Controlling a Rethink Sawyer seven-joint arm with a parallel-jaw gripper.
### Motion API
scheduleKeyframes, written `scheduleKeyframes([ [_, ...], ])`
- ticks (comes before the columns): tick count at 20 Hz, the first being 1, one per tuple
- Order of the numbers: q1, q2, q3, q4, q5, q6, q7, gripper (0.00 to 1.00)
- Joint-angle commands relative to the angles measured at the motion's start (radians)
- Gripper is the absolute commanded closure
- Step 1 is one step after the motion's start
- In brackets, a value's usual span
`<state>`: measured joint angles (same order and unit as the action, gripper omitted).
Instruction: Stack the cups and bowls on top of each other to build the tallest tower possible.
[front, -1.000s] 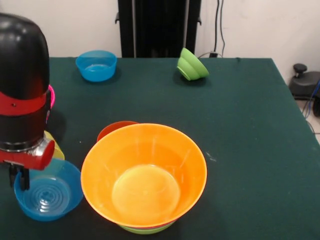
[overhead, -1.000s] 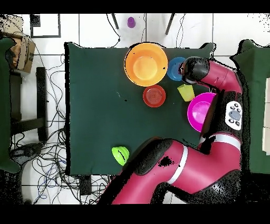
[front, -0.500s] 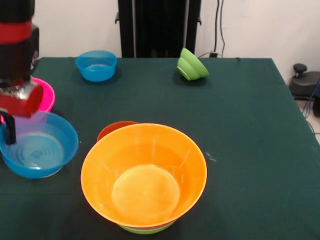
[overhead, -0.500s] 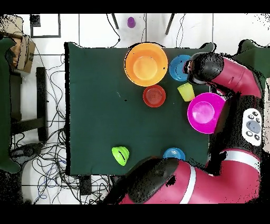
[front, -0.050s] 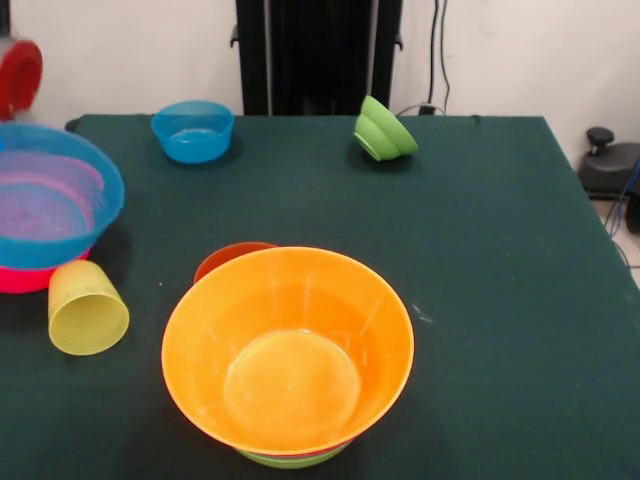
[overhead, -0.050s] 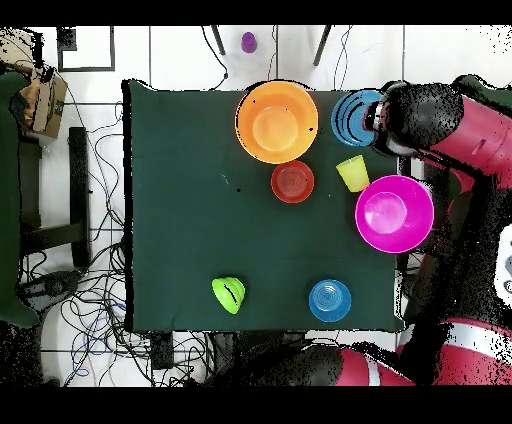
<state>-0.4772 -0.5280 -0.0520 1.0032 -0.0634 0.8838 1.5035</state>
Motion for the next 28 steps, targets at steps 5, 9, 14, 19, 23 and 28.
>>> scheduleKeyframes([
  [5, 0.032, -0.052, 0.076, 0.062, 0.001, 0.19, -0.007, 1.0],
  [9, 0.071, -0.015, 0.059, 0.018, 0.003, 0.192, 0.093, 1.0],
  [14, 0.11, 0.02, 0.034, -0.019, 0.007, 0.184, 0.179, 1.0],
  [19, 0.144, 0.05, 0.004, -0.056, 0.011, 0.187, 0.232, 1.0],
  [23, 0.154, 0.061, -0.001, -0.061, 0.018, 0.171, 0.243, 1.0],
  [28, 0.156, 0.071, -0.001, -0.061, 0.016, 0.15, 0.24, 1.0],
])
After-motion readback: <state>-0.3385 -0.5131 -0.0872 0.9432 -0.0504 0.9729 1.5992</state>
